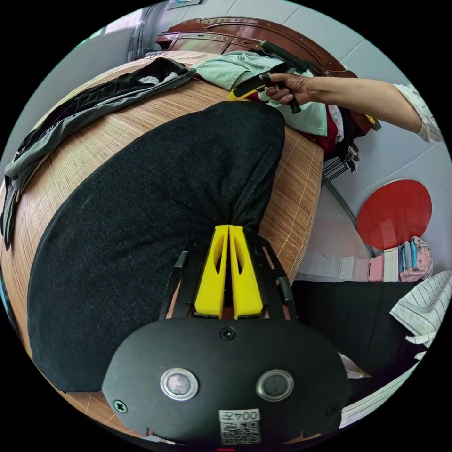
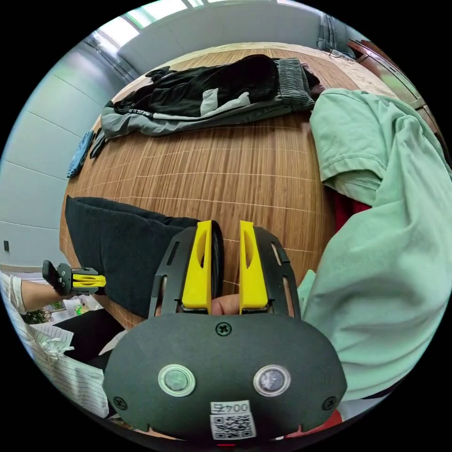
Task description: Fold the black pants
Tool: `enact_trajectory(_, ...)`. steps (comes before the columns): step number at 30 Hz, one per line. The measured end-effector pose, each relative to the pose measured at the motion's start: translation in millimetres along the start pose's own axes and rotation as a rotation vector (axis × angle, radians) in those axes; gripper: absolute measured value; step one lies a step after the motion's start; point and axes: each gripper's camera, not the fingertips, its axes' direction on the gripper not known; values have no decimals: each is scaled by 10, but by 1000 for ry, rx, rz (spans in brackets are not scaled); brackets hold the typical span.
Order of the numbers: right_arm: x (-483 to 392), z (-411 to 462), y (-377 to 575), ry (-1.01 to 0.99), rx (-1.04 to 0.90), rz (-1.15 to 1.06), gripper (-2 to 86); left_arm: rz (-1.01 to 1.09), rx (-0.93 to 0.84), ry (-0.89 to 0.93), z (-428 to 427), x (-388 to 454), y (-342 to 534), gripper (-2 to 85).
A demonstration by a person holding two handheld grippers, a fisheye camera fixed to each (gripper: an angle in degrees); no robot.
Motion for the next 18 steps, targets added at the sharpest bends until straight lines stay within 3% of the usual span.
enact_trajectory(12,-258,225,-348,-4,-178,-124,69,-2,0,6,-60,-26,23,2)
enact_trajectory(15,-558,156,-286,126,-152,-273,19,1,1,9,-67,-46,28,2)
enact_trajectory(17,-707,118,-244,417,-127,-399,1,3,3,7,-70,-54,28,2)
enact_trajectory(18,-667,115,-246,443,-118,-389,0,2,5,6,-71,-62,26,2)
